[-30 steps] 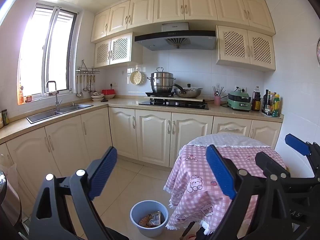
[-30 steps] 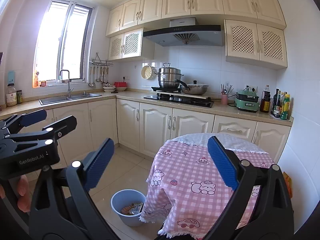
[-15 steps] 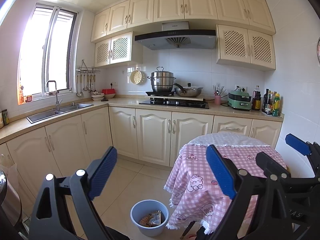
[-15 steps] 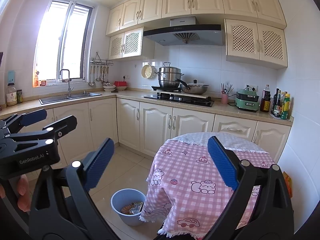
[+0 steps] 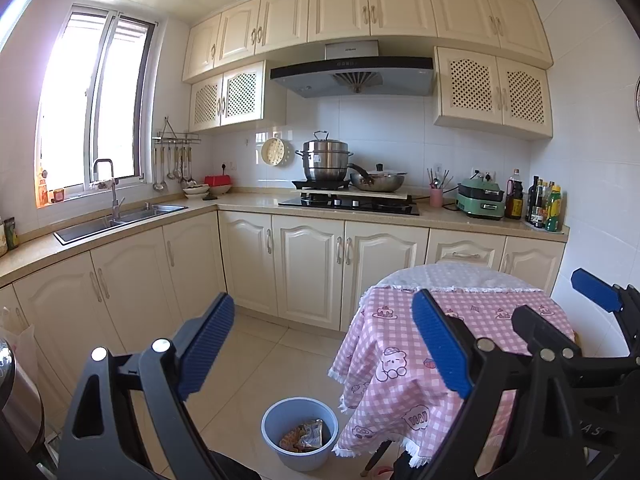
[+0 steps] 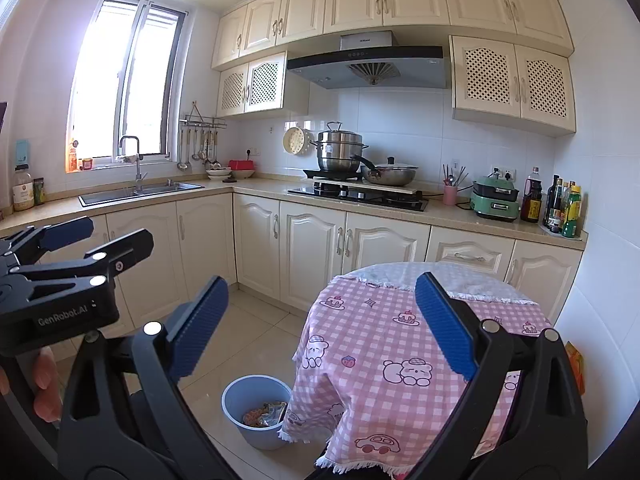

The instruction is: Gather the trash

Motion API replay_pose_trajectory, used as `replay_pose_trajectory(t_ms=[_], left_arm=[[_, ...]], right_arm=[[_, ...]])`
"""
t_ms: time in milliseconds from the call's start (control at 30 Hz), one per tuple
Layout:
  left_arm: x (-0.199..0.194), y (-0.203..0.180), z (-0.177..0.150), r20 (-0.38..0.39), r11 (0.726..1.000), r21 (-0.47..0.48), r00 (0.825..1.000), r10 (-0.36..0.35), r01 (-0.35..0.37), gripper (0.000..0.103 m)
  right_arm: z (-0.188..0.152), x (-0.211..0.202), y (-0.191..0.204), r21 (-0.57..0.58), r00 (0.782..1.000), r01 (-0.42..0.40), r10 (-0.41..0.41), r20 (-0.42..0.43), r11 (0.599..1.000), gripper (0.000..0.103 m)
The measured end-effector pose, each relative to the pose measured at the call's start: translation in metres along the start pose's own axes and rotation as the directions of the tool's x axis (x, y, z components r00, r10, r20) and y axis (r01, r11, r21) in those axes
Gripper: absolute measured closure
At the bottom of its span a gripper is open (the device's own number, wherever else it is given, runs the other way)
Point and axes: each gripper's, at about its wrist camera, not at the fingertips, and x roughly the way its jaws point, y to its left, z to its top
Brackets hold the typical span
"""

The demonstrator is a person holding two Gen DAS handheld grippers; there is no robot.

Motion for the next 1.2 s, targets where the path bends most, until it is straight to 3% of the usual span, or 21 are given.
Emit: replay_pose_trajectory(t_ms=[1200], left_arm=[[0.0028,0.0038,-0.0036,-0.010,1.000,0.001,1.000,0.009,-0.009,0.014]], right_arm=[[-0.0020,0.0071,-0.0051,-0.002,1.000,-0.018,0.018,-0.019,1.000,0.010]])
